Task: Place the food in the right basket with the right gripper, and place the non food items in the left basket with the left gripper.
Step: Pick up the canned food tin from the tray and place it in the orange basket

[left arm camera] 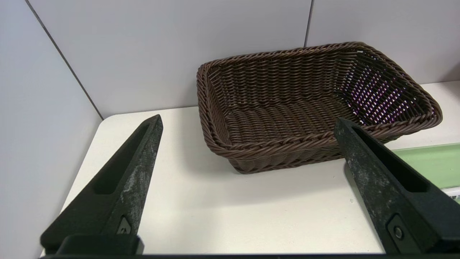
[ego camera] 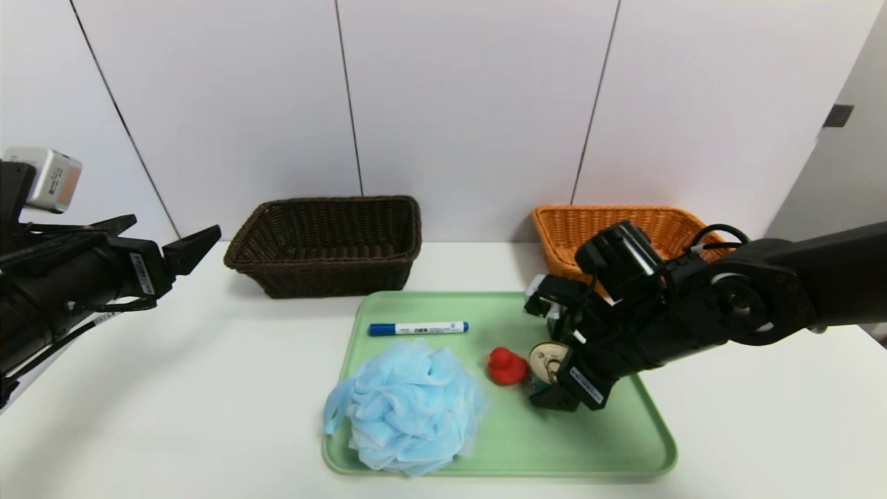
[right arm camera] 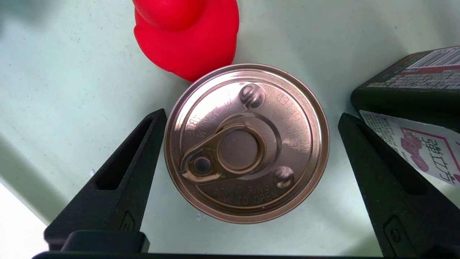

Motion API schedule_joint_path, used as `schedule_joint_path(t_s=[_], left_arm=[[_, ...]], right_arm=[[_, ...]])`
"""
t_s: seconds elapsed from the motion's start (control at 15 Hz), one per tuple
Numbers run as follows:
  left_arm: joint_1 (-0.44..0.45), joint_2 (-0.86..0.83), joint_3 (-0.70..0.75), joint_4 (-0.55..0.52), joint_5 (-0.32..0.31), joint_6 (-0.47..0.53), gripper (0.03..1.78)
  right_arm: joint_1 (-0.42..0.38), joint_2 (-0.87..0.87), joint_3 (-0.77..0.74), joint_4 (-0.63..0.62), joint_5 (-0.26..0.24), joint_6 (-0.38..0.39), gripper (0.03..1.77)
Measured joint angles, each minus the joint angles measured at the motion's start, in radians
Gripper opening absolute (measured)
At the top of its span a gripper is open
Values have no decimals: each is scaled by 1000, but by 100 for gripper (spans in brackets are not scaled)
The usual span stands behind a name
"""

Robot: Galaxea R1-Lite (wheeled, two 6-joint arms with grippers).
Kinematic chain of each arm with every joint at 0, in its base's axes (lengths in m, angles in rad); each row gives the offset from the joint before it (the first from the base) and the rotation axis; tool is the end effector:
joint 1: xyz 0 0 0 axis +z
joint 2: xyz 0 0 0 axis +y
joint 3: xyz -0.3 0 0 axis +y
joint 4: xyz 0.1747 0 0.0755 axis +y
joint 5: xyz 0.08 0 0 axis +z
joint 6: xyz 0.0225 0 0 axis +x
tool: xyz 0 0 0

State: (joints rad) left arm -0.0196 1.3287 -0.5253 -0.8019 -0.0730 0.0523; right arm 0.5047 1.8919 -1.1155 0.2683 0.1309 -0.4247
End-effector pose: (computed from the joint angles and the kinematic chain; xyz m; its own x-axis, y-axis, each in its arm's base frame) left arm 0.2061 -0.0057 0.2178 0.9957 -0.0925 -0.0015 0.0924 0.9944 0.0522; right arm 0.2818 0.1590 0.1276 0.3727 0.3550 -0.8574 -0.8010 0.5896 -0.1041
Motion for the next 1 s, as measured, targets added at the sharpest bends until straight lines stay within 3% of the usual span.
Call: schedule_joint_path(t_s=[0.13,0.47,0.53,1.0], left_arm=[[0,0,1,0,0,0,169],[0,0,7,-1,0,1,169],[0,-1,10,-1,0,1,169],[0,-15,22,0,-1,1,169]], right_arm=[[-1,1,0,0,-2,-1,122],[-3,0,3,1,-2,-1,64],[-4,0,7,0,-3,-1,7],[-2,-16,27,0,-1,-1,5]])
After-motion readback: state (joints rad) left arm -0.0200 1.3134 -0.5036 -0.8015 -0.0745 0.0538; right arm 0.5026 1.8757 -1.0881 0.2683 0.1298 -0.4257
